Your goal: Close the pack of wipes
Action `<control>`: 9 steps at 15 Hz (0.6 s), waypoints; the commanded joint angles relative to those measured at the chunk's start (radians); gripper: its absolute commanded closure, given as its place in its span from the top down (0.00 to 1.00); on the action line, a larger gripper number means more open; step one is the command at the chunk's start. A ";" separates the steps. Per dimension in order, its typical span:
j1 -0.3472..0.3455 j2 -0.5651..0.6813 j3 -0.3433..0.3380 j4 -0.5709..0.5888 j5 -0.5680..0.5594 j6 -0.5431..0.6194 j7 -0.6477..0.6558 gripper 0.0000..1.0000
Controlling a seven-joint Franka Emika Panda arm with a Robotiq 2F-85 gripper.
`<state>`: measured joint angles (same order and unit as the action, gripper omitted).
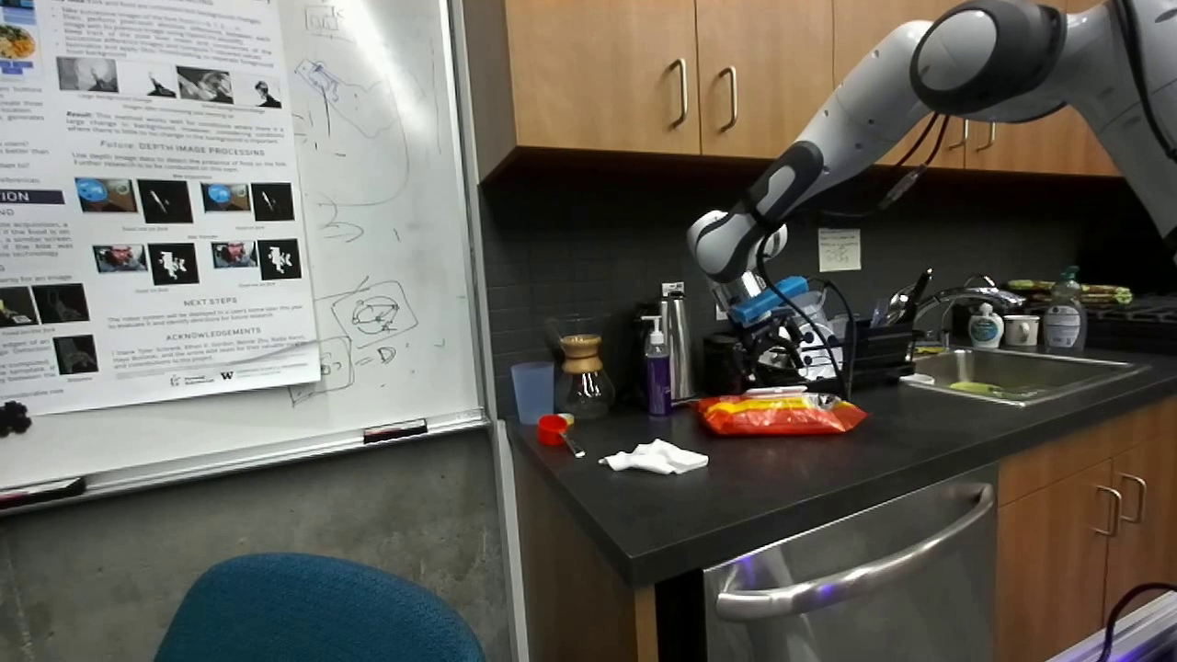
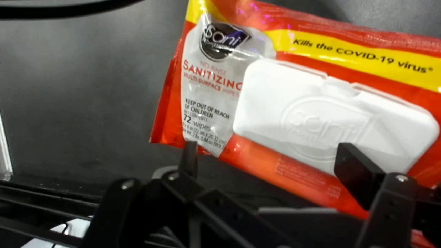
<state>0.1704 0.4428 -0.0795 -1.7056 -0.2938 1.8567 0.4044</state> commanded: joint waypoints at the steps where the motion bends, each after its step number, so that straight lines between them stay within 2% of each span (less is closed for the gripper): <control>1: -0.007 -0.025 0.021 -0.023 -0.004 -0.048 -0.009 1.00; 9: -0.015 -0.023 0.036 -0.048 0.002 -0.012 -0.013 1.00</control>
<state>0.1681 0.4427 -0.0565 -1.7224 -0.2937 1.8276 0.4026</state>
